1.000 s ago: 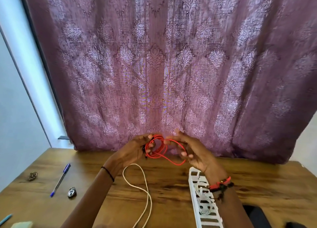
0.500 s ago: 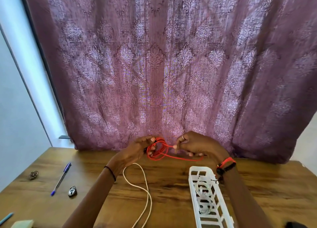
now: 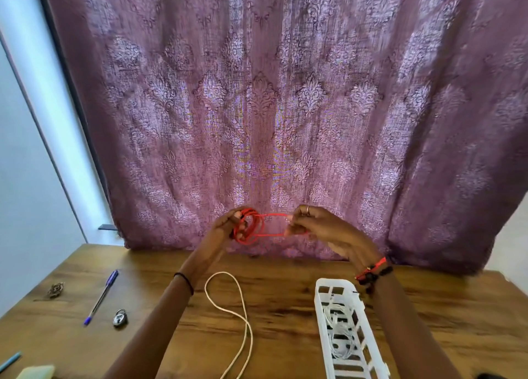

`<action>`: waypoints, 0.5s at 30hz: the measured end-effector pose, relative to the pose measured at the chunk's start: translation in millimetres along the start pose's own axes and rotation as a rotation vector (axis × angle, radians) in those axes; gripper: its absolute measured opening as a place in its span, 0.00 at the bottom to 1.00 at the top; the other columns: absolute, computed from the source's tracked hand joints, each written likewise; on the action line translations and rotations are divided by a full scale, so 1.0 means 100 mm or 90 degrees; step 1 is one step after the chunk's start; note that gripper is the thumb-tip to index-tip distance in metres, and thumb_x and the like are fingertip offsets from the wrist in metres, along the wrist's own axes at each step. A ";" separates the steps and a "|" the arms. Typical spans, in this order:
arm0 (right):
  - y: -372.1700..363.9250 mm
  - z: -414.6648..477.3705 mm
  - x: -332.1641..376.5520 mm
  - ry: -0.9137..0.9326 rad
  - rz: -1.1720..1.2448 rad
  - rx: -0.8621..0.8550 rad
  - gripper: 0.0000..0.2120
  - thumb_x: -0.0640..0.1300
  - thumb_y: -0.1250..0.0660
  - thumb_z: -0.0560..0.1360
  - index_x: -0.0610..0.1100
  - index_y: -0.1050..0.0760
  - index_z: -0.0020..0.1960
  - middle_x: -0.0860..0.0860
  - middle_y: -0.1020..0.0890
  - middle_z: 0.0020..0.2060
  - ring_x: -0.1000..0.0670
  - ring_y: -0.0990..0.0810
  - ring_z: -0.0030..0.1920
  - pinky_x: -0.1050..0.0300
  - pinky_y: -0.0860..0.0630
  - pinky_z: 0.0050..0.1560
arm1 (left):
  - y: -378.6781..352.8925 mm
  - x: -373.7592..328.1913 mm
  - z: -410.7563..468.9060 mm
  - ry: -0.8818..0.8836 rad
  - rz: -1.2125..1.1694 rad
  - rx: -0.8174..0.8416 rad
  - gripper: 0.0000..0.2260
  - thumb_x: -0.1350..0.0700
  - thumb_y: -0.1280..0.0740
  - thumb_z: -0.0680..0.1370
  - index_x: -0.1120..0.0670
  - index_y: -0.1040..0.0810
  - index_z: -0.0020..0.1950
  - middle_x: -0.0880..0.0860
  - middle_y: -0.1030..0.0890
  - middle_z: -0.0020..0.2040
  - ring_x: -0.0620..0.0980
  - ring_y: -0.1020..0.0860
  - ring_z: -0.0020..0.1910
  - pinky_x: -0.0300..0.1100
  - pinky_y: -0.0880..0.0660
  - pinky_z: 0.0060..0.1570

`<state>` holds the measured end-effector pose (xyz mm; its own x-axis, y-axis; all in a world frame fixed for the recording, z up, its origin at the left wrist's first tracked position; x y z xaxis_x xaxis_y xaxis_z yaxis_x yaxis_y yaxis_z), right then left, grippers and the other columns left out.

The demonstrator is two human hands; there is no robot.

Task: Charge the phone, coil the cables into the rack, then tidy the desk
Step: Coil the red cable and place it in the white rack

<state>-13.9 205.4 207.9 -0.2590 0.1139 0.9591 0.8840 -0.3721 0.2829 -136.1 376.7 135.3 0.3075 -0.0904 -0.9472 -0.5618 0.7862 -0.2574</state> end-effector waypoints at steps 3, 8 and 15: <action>0.00 0.00 -0.11 0.041 0.129 -0.031 0.09 0.38 0.43 0.80 0.41 0.26 0.45 0.50 0.23 0.28 0.53 0.19 0.32 0.67 0.24 0.36 | 0.09 0.05 0.00 0.028 -0.118 -0.020 0.31 0.41 0.18 0.48 0.55 0.16 0.46 0.49 0.17 0.35 0.42 0.20 0.31 0.38 0.21 0.29; -0.05 0.07 -0.22 0.028 0.247 -0.088 0.10 0.37 0.42 0.79 0.42 0.24 0.43 0.53 0.34 0.23 0.58 0.39 0.21 0.65 0.38 0.25 | 0.03 0.10 -0.07 0.025 -0.106 -0.054 0.09 0.56 0.33 0.70 0.48 0.14 0.34 0.47 0.17 0.31 0.39 0.20 0.29 0.35 0.23 0.26; -0.02 0.07 -0.19 0.012 0.197 -0.088 0.09 0.39 0.40 0.79 0.40 0.22 0.46 0.54 0.35 0.22 0.59 0.44 0.19 0.69 0.47 0.19 | 0.09 0.07 -0.07 0.020 -0.114 -0.014 0.18 0.45 0.21 0.56 0.49 0.14 0.43 0.48 0.17 0.33 0.40 0.21 0.30 0.35 0.23 0.30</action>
<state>-8.4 210.2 189.3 0.0047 -0.0407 0.9992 0.8607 -0.5085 -0.0248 -144.0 378.8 125.6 0.3801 -0.2472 -0.8913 -0.5164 0.7427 -0.4262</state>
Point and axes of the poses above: each hand's wrist, its own z-axis towards the middle knuckle, its own y-axis out of the back of the hand, x = y × z, the point moved 4 cm from there along z, towards the middle knuckle
